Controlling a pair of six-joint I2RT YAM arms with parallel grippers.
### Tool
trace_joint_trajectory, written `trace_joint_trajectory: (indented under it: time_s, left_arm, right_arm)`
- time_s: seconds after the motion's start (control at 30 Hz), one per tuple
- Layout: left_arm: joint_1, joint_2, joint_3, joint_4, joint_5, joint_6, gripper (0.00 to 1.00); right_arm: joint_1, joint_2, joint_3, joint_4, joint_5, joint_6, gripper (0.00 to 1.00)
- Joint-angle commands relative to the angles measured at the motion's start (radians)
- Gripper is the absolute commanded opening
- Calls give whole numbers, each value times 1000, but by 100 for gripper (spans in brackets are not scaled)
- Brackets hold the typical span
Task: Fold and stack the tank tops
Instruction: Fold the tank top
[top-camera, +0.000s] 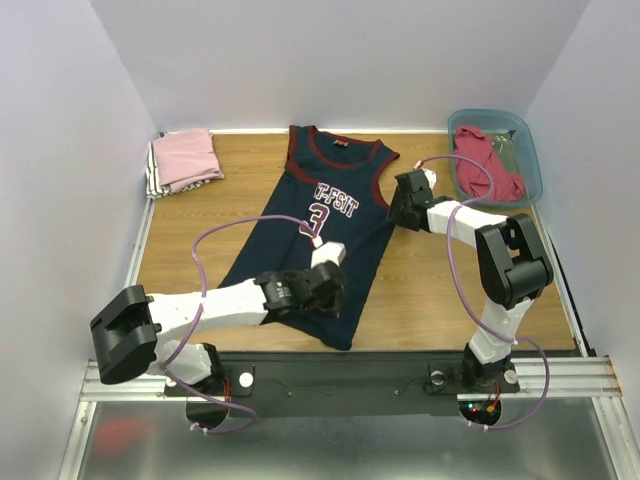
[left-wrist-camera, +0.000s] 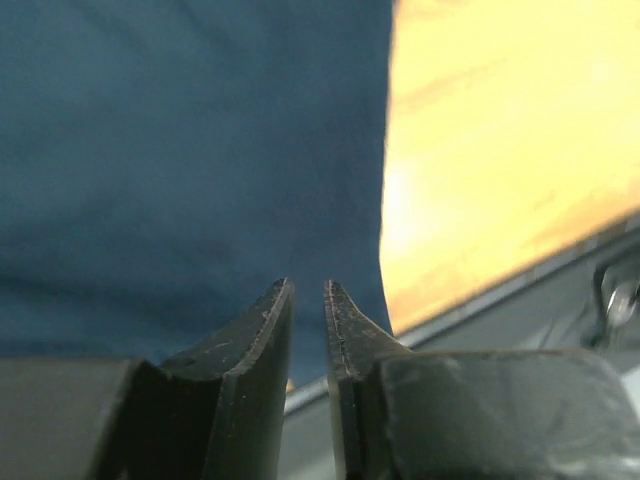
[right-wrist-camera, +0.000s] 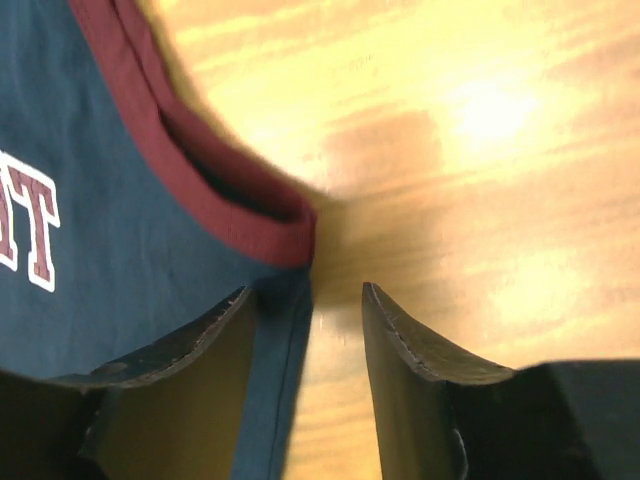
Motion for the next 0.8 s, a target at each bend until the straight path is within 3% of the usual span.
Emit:
trace_joint_trajectory:
  time_s: [0.0,0.27,0.47,0.77]
  left_arm:
    - [-128,-20,14,-129,-112,-86,29]
    - [-395,124,122,-283,-149,-203,27]
    - [-495,268,206,-330,-199,-261,45]
    - [-489,350,294,-396,-340,-295,52]
  right_arm:
    - [-13,40,64,67,-19,-14,49]
    - [-18,89,86,78,-10,1,18]
    - [-26,98,95,83,-7,-3,10]
    - [-42,106,102,89,-11,-13,6]
